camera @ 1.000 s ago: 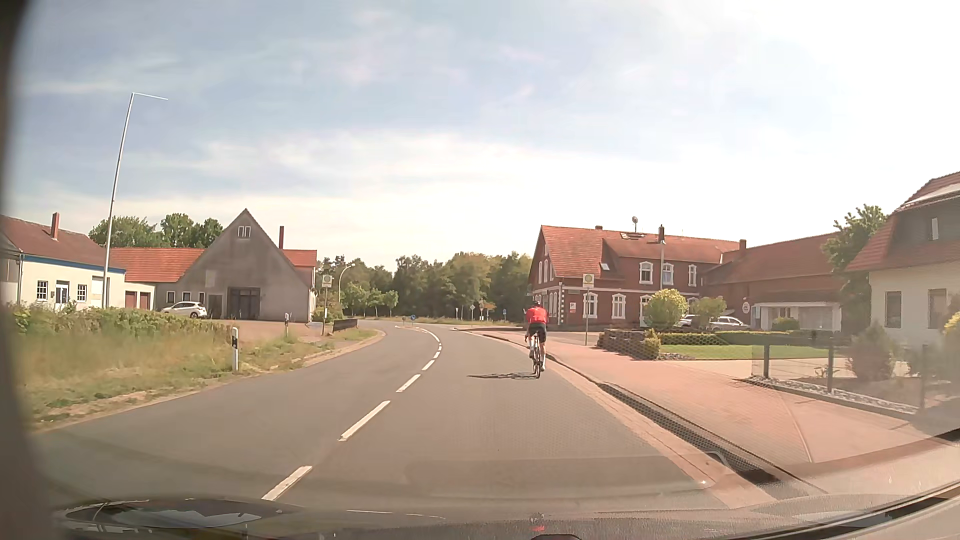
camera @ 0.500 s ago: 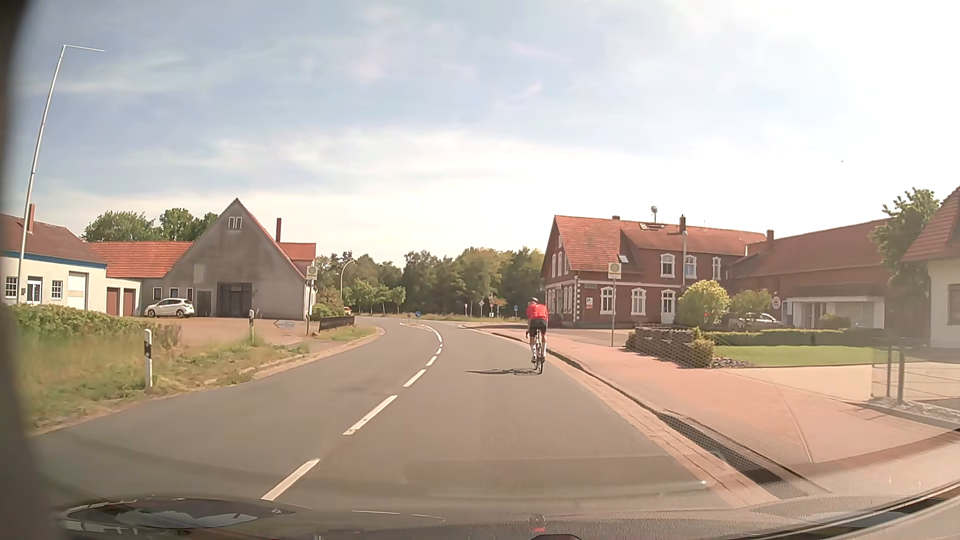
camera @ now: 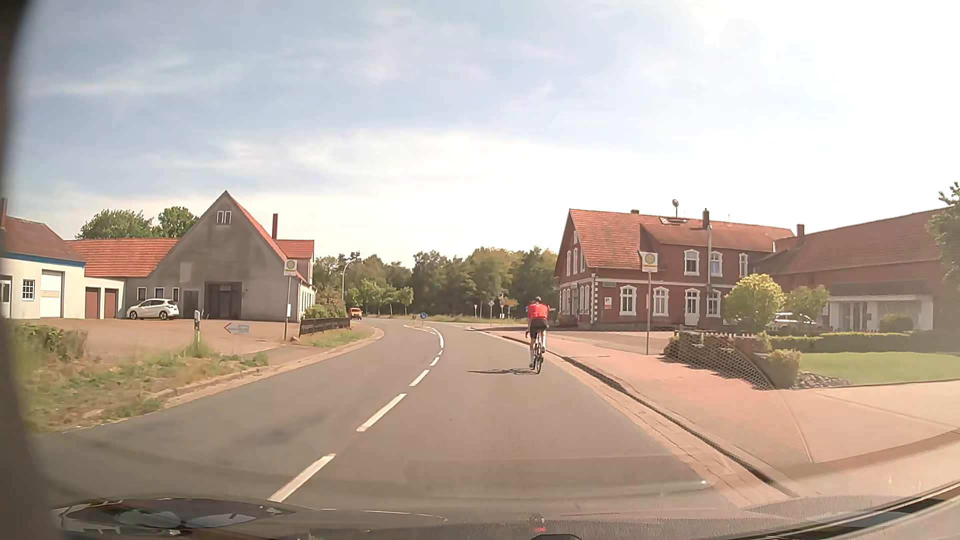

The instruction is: Follow the waypoints while adhering to traffic rules and regulations

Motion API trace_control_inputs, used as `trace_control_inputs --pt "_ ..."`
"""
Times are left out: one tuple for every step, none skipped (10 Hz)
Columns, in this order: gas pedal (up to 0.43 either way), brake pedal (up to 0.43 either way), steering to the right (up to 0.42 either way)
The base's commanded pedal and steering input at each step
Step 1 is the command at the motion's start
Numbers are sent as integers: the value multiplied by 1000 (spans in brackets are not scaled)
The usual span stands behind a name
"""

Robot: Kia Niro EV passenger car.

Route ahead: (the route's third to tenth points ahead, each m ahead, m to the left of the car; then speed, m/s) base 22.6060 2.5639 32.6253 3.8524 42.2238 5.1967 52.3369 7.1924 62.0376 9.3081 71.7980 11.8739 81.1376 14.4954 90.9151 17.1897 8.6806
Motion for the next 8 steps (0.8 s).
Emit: trace_control_inputs --pt "138 0 -20" --pt "138 0 -19" --pt "138 0 -19" --pt "138 0 -19" --pt "138 0 -18" --pt "138 0 -15" --pt "150 0 -13" --pt "150 0 -14"
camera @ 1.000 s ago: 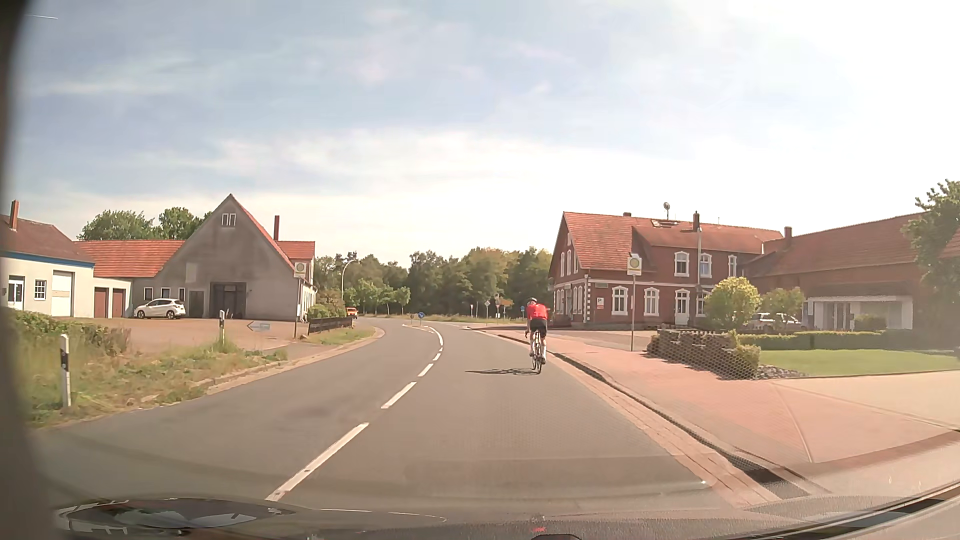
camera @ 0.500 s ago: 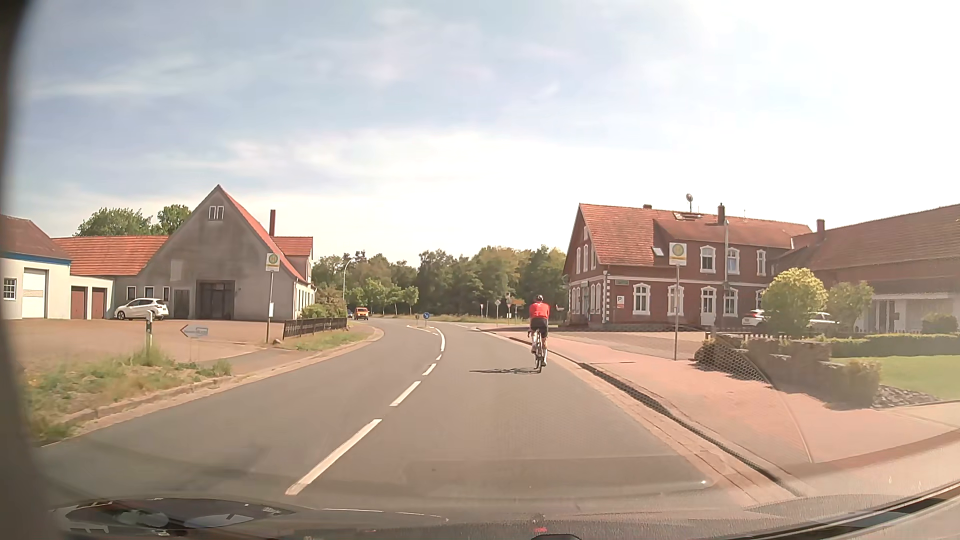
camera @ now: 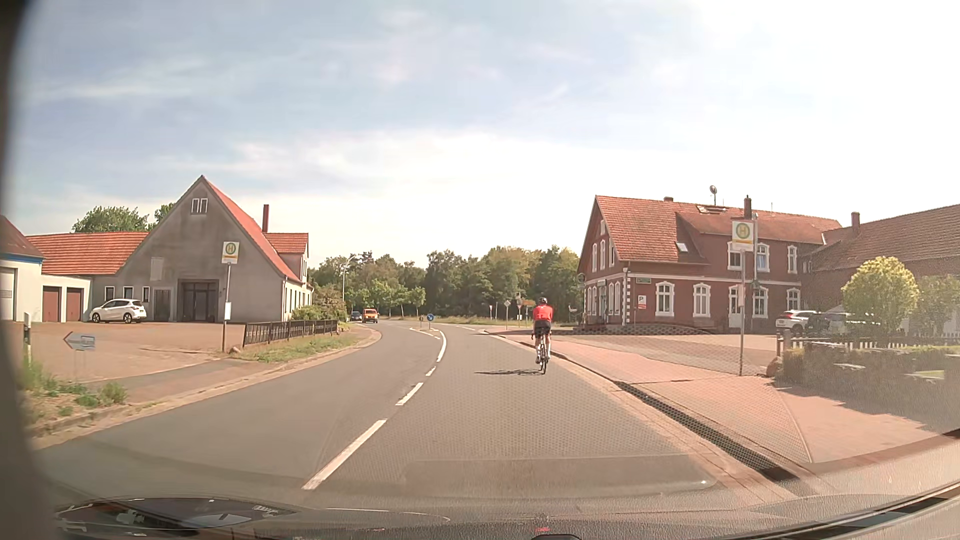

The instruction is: Follow the waypoints while adhering to traffic rules and regulations

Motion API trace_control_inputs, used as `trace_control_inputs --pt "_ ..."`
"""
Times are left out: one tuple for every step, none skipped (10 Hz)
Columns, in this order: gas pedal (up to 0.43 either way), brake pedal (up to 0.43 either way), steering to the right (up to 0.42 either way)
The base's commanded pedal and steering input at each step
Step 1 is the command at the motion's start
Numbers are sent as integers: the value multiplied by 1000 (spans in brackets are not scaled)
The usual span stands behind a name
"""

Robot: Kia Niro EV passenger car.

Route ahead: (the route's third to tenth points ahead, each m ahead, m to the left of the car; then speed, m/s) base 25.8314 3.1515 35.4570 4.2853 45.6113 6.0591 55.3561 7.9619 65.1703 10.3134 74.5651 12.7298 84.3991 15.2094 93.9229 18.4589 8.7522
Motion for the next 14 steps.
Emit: trace_control_inputs --pt "150 0 -13" --pt "150 0 -13" --pt "150 0 -12" --pt "150 0 -12" --pt "150 0 -12" --pt "157 0 -12" --pt "157 0 -12" --pt "157 0 -12" --pt "157 0 -11" --pt "157 0 -12" --pt "157 0 -12" --pt "157 0 -13" --pt "157 0 -14" --pt "157 0 -15"
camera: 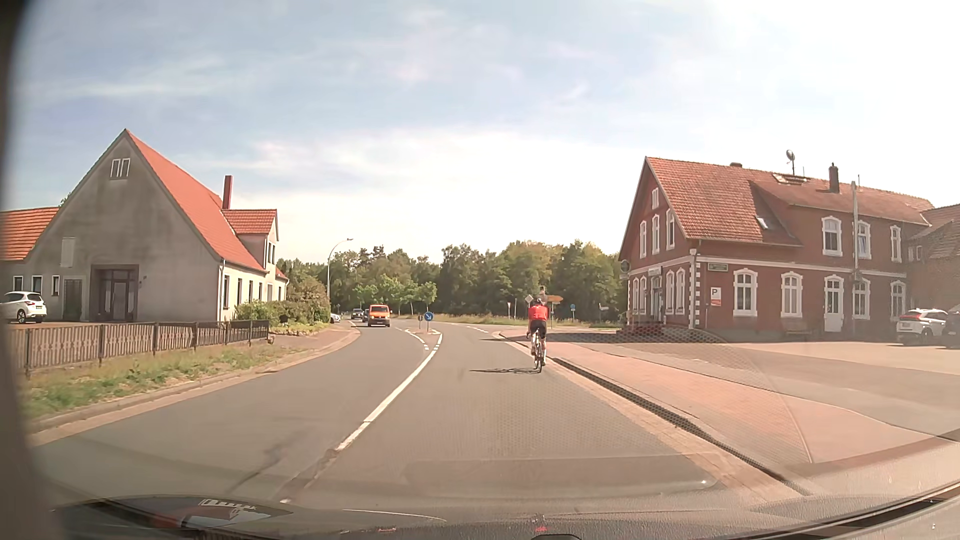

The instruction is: Follow the waypoints while adhering to traffic rules and regulations

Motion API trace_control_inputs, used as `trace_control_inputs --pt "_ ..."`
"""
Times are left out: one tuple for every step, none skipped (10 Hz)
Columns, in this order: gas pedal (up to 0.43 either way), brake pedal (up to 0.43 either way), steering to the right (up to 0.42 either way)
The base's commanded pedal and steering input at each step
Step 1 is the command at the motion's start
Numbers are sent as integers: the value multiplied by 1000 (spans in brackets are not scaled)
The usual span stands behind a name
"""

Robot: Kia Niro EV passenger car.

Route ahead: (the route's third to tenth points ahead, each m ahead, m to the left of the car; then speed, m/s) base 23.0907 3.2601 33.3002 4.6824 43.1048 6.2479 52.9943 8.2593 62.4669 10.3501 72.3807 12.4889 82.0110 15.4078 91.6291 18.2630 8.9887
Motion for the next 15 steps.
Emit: trace_control_inputs --pt "157 0 -14" --pt "157 0 -15" --pt "157 0 -15" --pt "157 0 -15" --pt "157 0 -15" --pt "157 0 -15" --pt "157 0 -15" --pt "157 0 -15" --pt "157 0 -16" --pt "157 0 -17" --pt "157 0 -17" --pt "157 0 -17" --pt "157 0 -17" --pt "157 0 -17" --pt "157 0 -17"
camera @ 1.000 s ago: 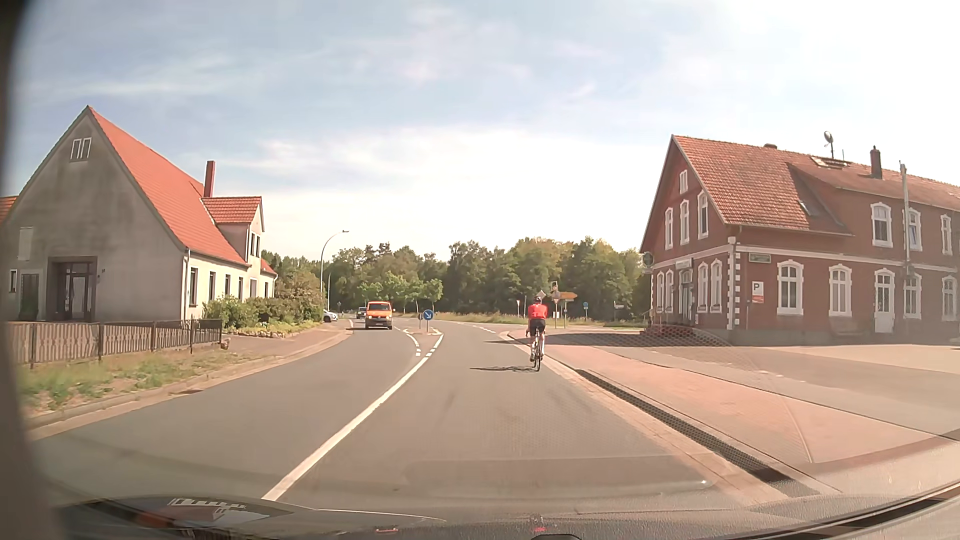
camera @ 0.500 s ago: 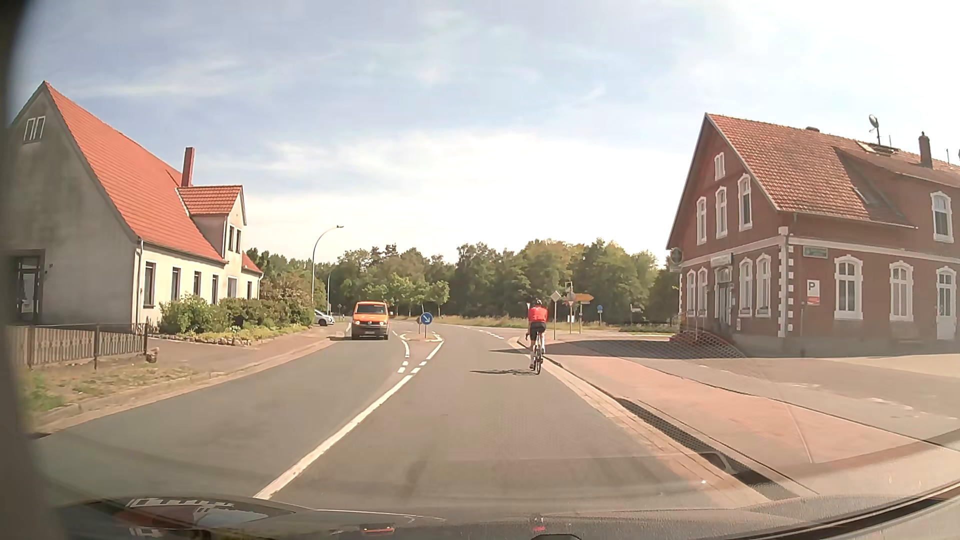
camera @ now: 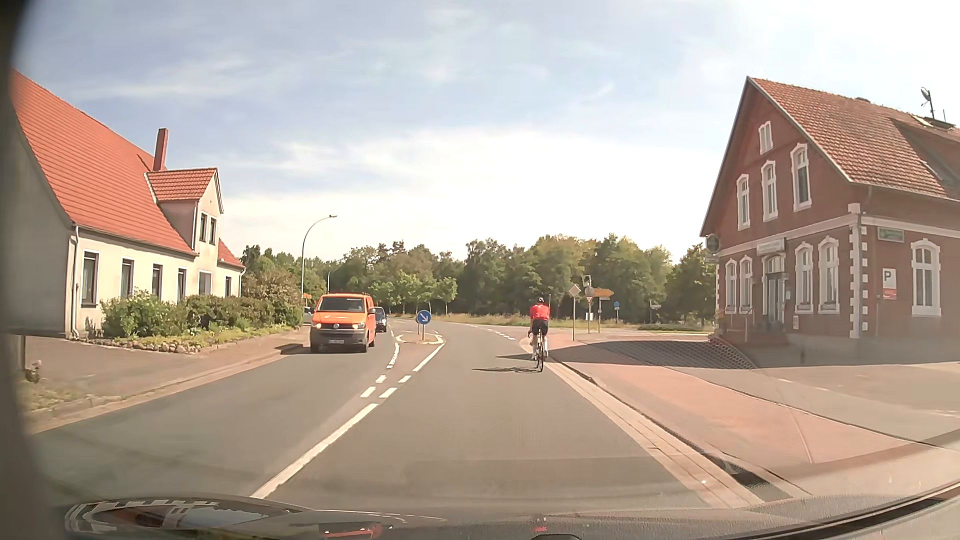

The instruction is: Follow the waypoints while adhering to traffic rules and regulations

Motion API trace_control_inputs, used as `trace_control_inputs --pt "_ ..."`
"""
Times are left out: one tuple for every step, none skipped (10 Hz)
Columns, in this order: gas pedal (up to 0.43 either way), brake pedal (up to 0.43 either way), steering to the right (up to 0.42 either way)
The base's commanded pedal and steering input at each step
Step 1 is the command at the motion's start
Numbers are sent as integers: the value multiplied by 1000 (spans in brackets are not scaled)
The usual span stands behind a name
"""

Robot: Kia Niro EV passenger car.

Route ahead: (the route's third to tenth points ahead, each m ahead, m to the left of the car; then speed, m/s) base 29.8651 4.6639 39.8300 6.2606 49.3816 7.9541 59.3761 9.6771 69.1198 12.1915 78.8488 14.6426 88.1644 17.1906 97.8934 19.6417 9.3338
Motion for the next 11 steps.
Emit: trace_control_inputs --pt "157 0 -17" --pt "157 0 -18" --pt "177 0 -17" --pt "189 0 -17" --pt "189 0 -17" --pt "197 0 -17" --pt "197 0 -17" --pt "197 0 -17" --pt "197 0 -17" --pt "197 0 -18" --pt "197 0 -16"
